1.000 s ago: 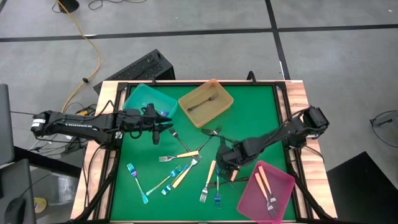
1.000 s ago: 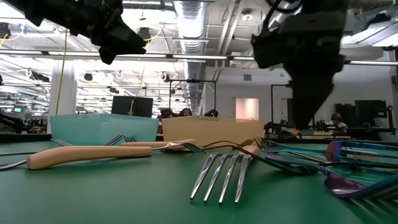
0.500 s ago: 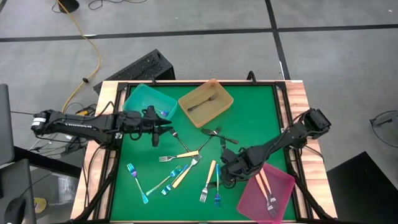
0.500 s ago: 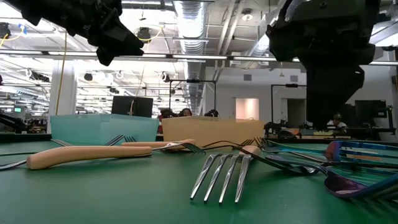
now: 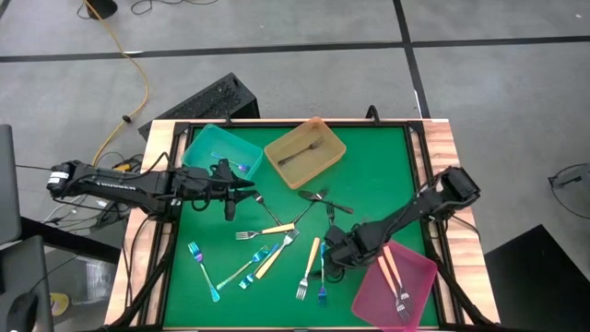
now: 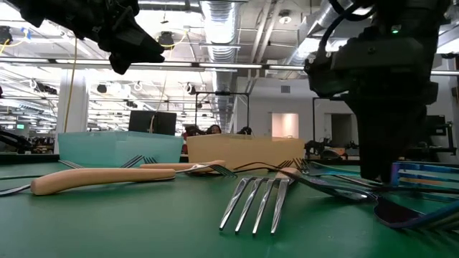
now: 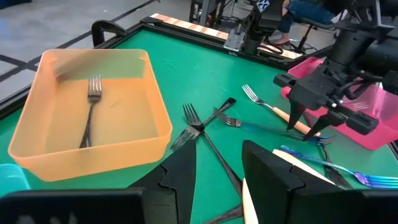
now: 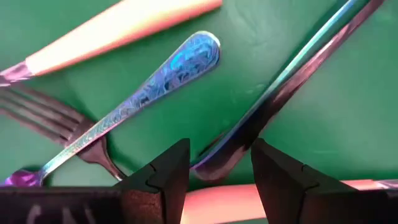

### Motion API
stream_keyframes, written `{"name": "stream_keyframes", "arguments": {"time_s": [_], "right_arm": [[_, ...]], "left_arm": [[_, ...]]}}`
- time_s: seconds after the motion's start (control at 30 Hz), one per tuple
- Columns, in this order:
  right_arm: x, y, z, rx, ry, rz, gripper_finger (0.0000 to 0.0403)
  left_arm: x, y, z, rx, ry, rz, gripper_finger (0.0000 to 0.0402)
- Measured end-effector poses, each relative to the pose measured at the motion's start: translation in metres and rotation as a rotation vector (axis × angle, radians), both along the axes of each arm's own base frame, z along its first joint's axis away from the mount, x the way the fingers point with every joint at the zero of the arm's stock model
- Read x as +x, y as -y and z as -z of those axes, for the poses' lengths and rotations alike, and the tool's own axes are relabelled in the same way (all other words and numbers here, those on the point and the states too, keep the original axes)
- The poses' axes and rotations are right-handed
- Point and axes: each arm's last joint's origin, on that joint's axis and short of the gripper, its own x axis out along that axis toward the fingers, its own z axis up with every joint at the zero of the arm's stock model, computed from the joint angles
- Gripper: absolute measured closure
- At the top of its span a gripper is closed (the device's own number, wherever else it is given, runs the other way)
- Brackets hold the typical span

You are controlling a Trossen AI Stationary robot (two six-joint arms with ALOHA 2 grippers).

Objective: Sort silverware by color (type)
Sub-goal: Put the blue fork into the blue bin

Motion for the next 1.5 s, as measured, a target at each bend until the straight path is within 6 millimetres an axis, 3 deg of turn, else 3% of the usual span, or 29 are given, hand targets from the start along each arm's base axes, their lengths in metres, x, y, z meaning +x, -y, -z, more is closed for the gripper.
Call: {"name": "stream_keyframes", "arguments": {"time_s": [0.23,0.63,0.9,1.17,1.5], "right_arm": [[-0.001,0.001,0.001,0.008,-0.022,0.001,0.0235],[-0.002,0.003,0.001,0.012,-0.042,0.031,0.0383],[0.0,0.004,-0.001,0.002,-0.047,0.022,0.037],[0.015,0.013,-0.034,-0.088,-0.06,-0.075,0.0386],[0.042,0.043,-0.068,-0.264,0.038,-0.145,0.0383]], "left_arm": [[0.0,-0.001,0.0,0.007,0.0,-0.018,0.0287],[0.0,-0.001,0.0,0.008,-0.004,-0.02,0.0287],[0.0,-0.001,0.001,0.009,-0.008,-0.022,0.0287],[0.0,-0.001,0.001,0.009,-0.009,-0.022,0.0287],[-0.001,-0.001,0.002,0.019,-0.023,-0.018,0.0287]]}}
